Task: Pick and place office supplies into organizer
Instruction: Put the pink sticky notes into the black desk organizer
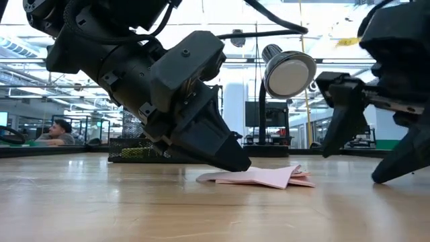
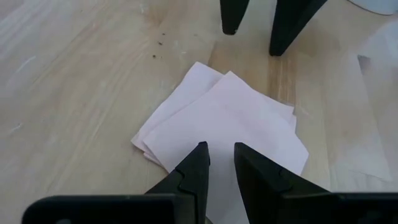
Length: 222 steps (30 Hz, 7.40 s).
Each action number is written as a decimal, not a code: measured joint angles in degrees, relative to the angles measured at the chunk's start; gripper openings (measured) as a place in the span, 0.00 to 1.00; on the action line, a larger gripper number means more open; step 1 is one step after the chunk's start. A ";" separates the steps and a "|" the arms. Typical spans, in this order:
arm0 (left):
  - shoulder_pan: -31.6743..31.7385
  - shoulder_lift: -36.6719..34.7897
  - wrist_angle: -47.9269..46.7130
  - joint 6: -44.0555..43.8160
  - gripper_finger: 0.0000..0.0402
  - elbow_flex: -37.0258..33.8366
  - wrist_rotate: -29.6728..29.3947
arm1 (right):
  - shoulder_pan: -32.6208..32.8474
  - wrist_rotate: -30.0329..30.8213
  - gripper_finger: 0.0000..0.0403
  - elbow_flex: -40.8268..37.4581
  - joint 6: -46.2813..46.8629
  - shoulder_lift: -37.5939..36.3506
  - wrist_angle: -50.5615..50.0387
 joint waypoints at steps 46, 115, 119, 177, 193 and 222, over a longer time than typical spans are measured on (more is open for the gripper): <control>-0.76 0.13 5.35 3.96 0.21 -0.13 -0.74 | -17.76 -31.44 0.60 0.07 32.35 4.40 5.87; 0.81 0.66 0.55 14.24 0.21 0.87 9.29 | -22.18 -39.43 0.60 0.01 30.19 4.42 9.44; 0.02 0.66 0.40 14.25 0.21 0.87 9.27 | -22.29 -39.21 0.60 -0.04 28.99 4.47 10.49; -0.27 0.79 -0.30 16.24 0.21 0.72 1.46 | -17.70 -29.60 0.60 -0.04 10.69 4.38 15.75; -1.35 0.92 8.15 14.54 0.21 0.70 2.12 | -9.57 -13.03 0.60 0.13 0.89 -3.00 15.23; 2.27 0.68 17.68 4.14 0.21 0.81 3.32 | 5.95 18.54 0.60 0.20 19.81 4.51 17.82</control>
